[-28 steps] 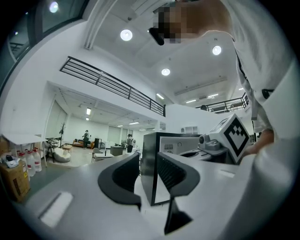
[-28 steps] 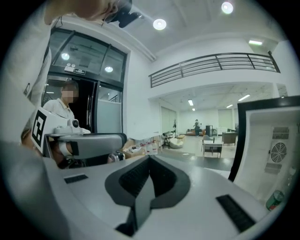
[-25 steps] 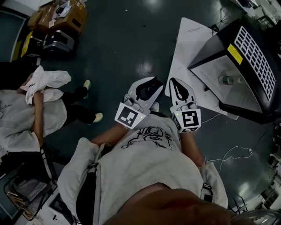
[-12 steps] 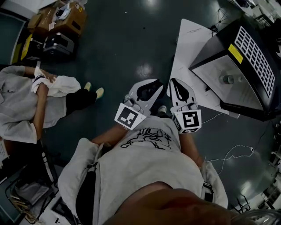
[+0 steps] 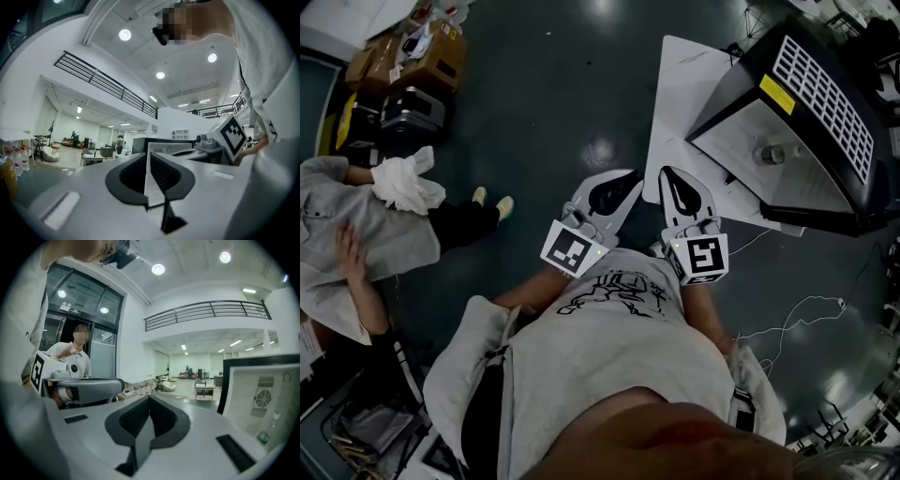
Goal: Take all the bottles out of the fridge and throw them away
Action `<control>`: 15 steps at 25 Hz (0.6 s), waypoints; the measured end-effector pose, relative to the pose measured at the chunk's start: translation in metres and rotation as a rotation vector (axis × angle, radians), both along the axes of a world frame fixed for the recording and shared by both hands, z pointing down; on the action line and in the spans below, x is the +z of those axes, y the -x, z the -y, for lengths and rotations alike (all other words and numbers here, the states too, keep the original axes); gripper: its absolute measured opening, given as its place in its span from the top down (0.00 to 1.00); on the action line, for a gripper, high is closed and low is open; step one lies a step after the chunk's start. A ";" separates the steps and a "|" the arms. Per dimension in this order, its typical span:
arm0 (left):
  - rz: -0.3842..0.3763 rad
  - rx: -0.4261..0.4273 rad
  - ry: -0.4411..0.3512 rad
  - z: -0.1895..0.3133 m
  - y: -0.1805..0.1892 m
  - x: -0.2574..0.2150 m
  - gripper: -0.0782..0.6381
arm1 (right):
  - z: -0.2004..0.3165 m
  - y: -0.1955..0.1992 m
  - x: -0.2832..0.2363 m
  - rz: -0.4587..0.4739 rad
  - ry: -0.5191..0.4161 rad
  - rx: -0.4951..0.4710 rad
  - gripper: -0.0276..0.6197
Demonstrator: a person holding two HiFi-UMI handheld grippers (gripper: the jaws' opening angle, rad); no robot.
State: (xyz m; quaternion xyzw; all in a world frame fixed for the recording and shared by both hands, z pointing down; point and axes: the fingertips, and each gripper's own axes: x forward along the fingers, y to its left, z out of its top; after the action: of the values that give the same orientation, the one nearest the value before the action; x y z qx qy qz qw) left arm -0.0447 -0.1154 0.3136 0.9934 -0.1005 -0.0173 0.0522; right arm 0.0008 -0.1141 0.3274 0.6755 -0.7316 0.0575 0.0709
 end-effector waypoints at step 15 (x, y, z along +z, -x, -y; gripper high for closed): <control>0.001 0.065 -0.007 -0.073 -0.055 -0.006 0.88 | -0.075 -0.053 -0.003 0.014 0.000 0.054 0.94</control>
State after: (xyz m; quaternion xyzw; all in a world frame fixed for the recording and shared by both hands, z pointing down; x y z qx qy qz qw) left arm 0.0104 -0.0424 0.3078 0.9963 -0.0684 -0.0155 0.0494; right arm 0.0538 -0.0391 0.3248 0.6946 -0.7136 0.0641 0.0641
